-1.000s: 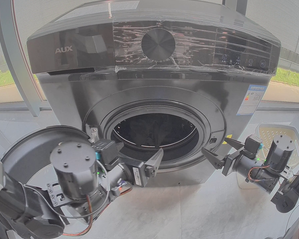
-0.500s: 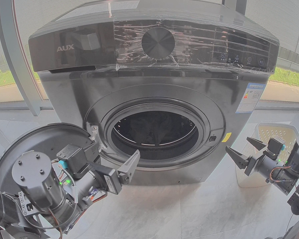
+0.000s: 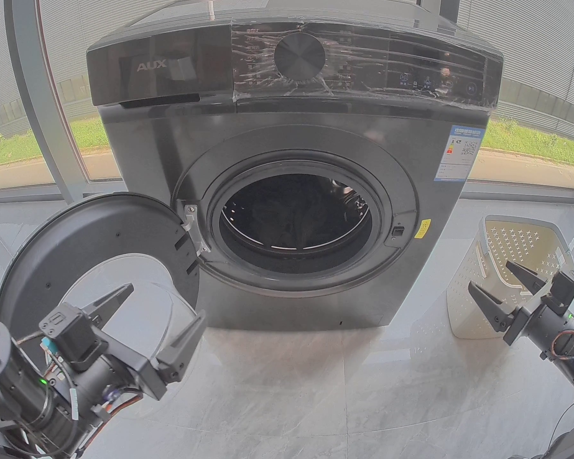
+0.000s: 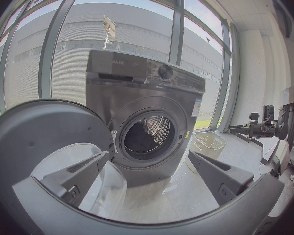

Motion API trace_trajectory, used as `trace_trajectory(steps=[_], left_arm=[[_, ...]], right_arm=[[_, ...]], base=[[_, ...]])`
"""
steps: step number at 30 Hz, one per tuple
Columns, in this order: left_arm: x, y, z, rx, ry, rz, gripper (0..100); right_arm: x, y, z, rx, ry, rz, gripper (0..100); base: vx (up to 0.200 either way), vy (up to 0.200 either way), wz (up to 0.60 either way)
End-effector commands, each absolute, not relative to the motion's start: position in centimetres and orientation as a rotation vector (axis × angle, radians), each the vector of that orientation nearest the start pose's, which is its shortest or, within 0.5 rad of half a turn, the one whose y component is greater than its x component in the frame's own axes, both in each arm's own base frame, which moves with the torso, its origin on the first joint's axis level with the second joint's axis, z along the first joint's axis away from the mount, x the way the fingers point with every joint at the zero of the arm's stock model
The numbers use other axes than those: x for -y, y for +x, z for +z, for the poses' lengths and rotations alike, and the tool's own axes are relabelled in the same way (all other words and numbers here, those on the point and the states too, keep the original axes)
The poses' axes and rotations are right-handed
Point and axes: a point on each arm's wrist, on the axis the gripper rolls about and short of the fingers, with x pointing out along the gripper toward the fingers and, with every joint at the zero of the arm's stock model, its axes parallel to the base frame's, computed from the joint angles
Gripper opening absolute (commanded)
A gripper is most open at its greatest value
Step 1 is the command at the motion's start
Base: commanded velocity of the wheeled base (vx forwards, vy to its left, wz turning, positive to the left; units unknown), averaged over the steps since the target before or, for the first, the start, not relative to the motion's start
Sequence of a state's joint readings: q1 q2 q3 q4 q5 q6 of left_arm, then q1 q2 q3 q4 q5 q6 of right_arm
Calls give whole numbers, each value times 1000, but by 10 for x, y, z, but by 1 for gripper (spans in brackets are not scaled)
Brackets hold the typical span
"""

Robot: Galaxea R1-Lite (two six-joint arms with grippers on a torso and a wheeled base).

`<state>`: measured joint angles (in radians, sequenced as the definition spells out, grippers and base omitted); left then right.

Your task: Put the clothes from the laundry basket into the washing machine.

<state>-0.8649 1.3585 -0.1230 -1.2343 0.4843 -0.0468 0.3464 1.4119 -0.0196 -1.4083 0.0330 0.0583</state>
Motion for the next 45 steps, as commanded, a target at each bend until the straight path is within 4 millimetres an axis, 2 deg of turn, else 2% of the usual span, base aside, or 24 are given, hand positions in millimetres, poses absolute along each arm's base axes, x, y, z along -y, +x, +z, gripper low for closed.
trace_trajectory(steps=[1,4,5,7,11,16,19,21,23,24,26,29,31,36,39,45], left_arm=[[82,84,158,79,-103,-375,100],[64,74,164,139,-114,-329,100],[63,74,164,141,-113,-322,100],[54,74,163,141,-94,-263,100],[42,71,159,120,-71,-174,100],[22,53,150,84,-105,-90,100],[20,51,148,72,-111,-75,100],[11,41,138,37,-134,-11,100],[9,38,135,23,-129,0,100],[3,30,129,9,-125,36,100],[-2,23,122,-3,-134,74,100],[-6,12,111,-21,-178,88,100],[-8,9,105,-48,-188,112,100],[-10,1,94,-90,-175,283,100],[-11,-5,92,-45,-194,314,100],[-9,-7,91,-45,-138,247,100]], right_arm=[[-43,115,156,108,19,377,100],[-34,88,149,32,-26,397,100],[-33,85,147,16,-27,397,100],[-23,62,137,-46,-28,385,100],[-11,36,130,-8,-29,322,100],[-3,10,125,92,-29,196,100],[-2,7,123,100,-29,190,100],[0,-5,111,106,-29,171,100],[0,-8,105,90,-28,166,100],[1,-14,96,69,-29,158,100],[1,-16,90,43,-21,148,100],[2,-15,91,46,-17,122,100],[3,-15,92,52,-15,45,100],[2,-17,88,42,-27,-62,100],[-1,-23,74,-20,-20,19,100],[-1,-22,75,-17,-26,19,100]], base=[[-200,0,0],[-200,0,0],[-200,0,0],[-200,0,0],[0,0,0],[0,0,0],[0,0,0],[0,0,0],[0,0,0],[0,0,0],[0,0,0],[0,0,0],[0,0,0],[0,0,0],[0,0,0],[0,0,0]])
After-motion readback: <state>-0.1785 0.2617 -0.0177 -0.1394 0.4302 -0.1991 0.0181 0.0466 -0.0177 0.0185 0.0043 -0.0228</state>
